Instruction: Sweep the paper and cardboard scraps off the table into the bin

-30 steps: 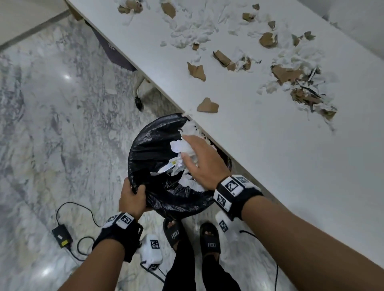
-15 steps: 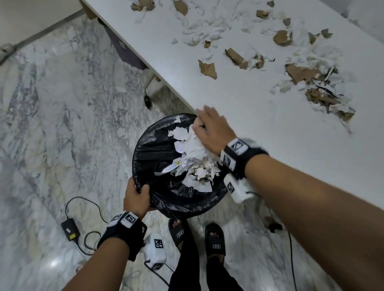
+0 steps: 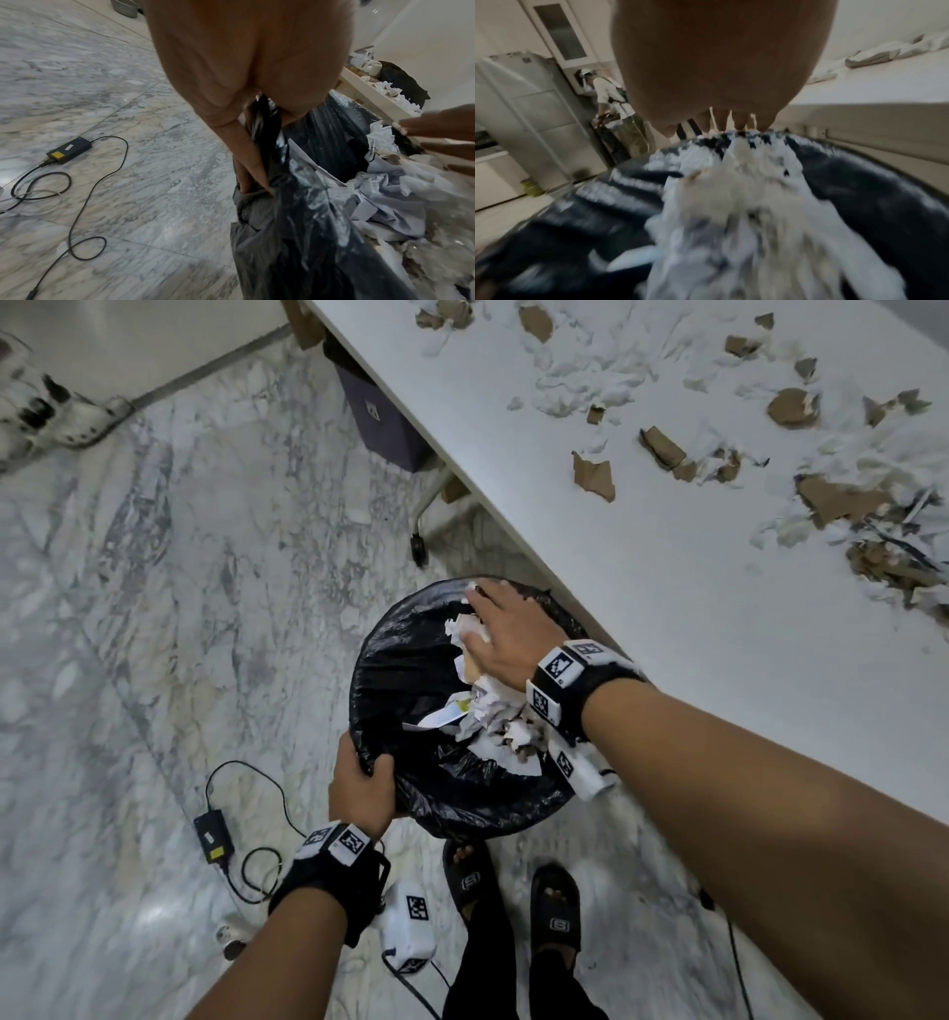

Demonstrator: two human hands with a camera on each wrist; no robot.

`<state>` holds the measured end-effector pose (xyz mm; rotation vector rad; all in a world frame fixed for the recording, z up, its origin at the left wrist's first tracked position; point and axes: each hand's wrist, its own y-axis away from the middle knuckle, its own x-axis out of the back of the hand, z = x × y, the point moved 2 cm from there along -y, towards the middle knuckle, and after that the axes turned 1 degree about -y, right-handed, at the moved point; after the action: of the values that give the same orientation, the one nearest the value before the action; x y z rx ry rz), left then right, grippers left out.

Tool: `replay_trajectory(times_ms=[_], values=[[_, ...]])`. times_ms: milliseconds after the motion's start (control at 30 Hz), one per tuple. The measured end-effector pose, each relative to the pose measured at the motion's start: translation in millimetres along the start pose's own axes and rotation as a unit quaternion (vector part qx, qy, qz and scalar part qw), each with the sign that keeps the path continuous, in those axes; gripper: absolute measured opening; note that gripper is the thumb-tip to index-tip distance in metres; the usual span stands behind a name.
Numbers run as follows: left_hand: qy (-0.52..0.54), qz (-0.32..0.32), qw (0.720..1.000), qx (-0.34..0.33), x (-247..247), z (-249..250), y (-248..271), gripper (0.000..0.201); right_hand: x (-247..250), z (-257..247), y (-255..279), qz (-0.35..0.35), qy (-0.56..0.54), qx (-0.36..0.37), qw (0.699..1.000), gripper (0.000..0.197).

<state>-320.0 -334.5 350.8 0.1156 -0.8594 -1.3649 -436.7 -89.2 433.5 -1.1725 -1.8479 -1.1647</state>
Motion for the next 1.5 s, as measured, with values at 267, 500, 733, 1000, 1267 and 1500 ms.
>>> replay_trajectory(times_ms=[267,500,733,1000,1267,1500], values=[[0.031,0.002,0.999,-0.007,7.3,6.4,-13.8,0.035,-44.5,-7.7,37.9,0.026,-0.045,0.050,0.997,0.043],[0.023,-0.007,1.000,-0.010,10.9,9.4,-1.1,0.052,-9.3,-20.9,1.1,0.156,-0.006,0.078,0.985,0.053],[0.012,-0.017,1.000,-0.005,19.9,6.5,10.5,0.034,-47.3,-36.9,-8.3,0.007,-0.014,0.000,1.000,0.053],[0.001,-0.020,1.000,0.006,28.8,8.5,16.2,0.033,-58.6,-37.7,1.6,-0.065,-0.041,-0.018,0.997,0.054],[0.019,0.012,1.000,0.016,78.9,43.5,33.5,0.035,37.0,-38.8,65.3,0.152,-0.133,-0.016,0.979,0.038],[0.008,0.031,0.999,-0.010,116.8,130.4,58.9,0.030,114.3,-16.4,122.7,0.220,-0.168,-0.118,0.954,0.034]])
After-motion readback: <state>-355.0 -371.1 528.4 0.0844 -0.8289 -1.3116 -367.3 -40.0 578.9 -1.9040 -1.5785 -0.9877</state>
